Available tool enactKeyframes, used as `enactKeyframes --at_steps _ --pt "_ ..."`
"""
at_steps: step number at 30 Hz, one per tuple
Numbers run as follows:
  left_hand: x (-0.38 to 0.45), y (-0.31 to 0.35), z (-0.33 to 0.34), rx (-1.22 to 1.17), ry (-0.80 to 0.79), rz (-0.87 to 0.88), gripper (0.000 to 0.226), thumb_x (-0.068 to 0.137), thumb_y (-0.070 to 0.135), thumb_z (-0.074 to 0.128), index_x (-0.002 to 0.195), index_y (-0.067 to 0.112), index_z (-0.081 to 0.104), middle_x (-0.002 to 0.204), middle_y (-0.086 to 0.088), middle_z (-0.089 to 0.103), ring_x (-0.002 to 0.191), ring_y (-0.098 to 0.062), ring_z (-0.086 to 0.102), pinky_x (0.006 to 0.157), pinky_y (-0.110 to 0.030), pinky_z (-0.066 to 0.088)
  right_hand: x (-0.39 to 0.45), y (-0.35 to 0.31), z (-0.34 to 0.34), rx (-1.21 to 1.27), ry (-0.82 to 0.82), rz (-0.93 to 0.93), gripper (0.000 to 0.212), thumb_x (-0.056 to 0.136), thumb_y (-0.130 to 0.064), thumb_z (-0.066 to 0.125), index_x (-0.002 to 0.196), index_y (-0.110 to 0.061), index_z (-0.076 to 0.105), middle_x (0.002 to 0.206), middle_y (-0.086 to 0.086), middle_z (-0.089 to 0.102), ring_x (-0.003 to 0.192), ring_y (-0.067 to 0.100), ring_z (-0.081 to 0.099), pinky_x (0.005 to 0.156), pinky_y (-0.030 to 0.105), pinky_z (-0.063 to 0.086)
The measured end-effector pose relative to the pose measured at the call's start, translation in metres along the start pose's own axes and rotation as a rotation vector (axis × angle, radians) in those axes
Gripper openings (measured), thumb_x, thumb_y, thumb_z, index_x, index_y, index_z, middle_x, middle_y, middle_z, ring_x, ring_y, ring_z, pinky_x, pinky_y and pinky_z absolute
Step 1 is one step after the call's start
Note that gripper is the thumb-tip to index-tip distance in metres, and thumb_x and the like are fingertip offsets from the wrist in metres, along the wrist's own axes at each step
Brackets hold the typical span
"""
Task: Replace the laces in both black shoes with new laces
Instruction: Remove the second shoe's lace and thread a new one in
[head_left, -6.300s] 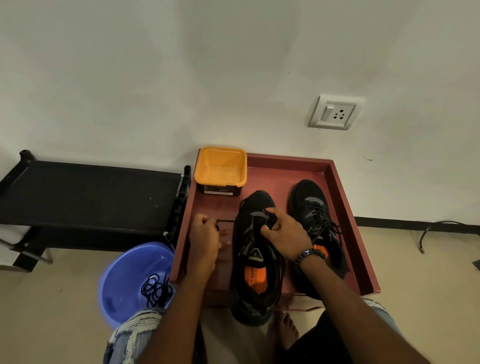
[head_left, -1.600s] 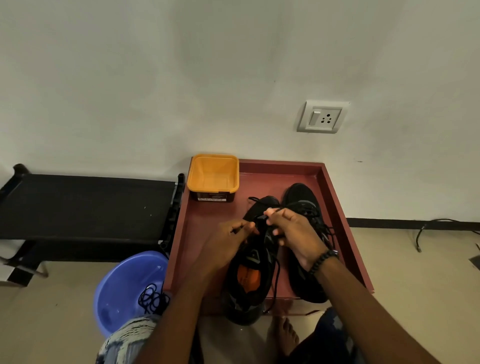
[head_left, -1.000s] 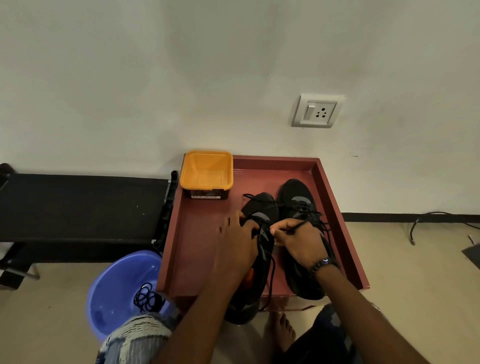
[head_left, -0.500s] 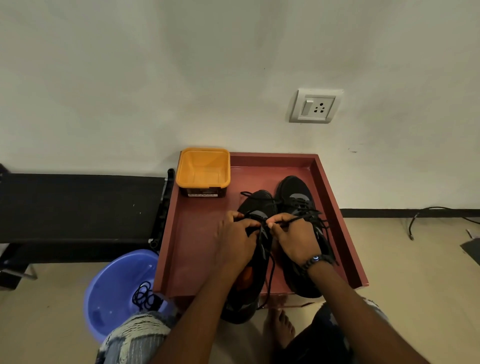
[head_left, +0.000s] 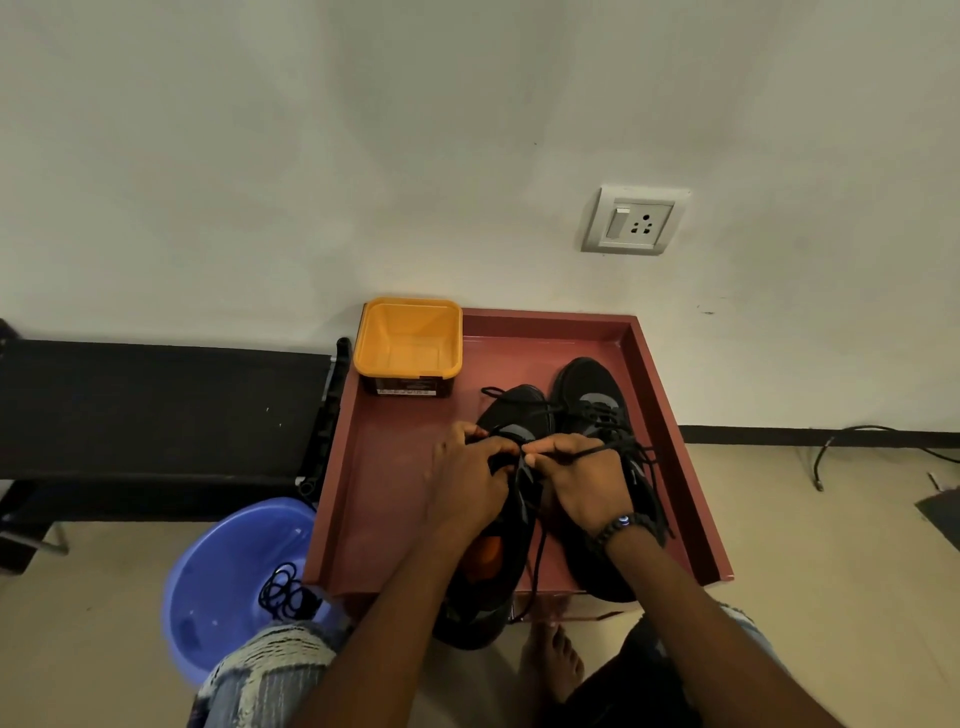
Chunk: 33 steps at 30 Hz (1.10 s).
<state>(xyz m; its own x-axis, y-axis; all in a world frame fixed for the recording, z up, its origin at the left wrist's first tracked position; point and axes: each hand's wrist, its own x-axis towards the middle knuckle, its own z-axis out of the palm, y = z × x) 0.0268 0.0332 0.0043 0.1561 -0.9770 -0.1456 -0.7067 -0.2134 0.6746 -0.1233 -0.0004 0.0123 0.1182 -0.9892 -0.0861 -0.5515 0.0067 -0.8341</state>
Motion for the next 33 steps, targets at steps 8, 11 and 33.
enactKeyframes --at_steps 8,11,33 --pt "-0.001 0.007 -0.001 0.038 0.032 -0.040 0.017 0.093 0.030 0.061 0.105 0.041 0.065 0.127 0.007 0.038 0.117 -0.020 0.040 0.098 -0.047 0.041 0.009 -0.001 0.001 0.010 -0.032 0.127 0.010 0.077 -0.013 0.082 0.075 -0.015 0.073 0.074 -0.001 0.073 0.068 0.010 0.069 0.065 0.020 0.055" --pt "-0.004 0.009 0.001 0.053 0.036 -0.005 0.017 0.095 0.030 0.056 0.108 0.037 0.064 0.127 0.005 0.039 0.116 -0.021 0.041 0.099 -0.049 0.041 0.012 0.004 -0.003 0.013 -0.091 0.160 0.010 0.080 -0.026 0.081 0.077 -0.021 0.073 0.072 -0.001 0.073 0.070 0.014 0.070 0.072 0.034 0.058" --pt "-0.035 -0.019 -0.047 -0.334 0.110 -0.009 0.009 0.099 0.019 0.056 0.101 0.022 0.064 0.110 0.002 0.049 0.093 -0.002 0.053 0.068 -0.005 0.042 -0.028 -0.050 0.017 -0.369 -0.073 -0.365 0.028 0.089 -0.024 0.068 0.115 -0.031 0.058 0.111 -0.017 0.054 0.086 0.006 0.057 0.076 0.028 0.052"
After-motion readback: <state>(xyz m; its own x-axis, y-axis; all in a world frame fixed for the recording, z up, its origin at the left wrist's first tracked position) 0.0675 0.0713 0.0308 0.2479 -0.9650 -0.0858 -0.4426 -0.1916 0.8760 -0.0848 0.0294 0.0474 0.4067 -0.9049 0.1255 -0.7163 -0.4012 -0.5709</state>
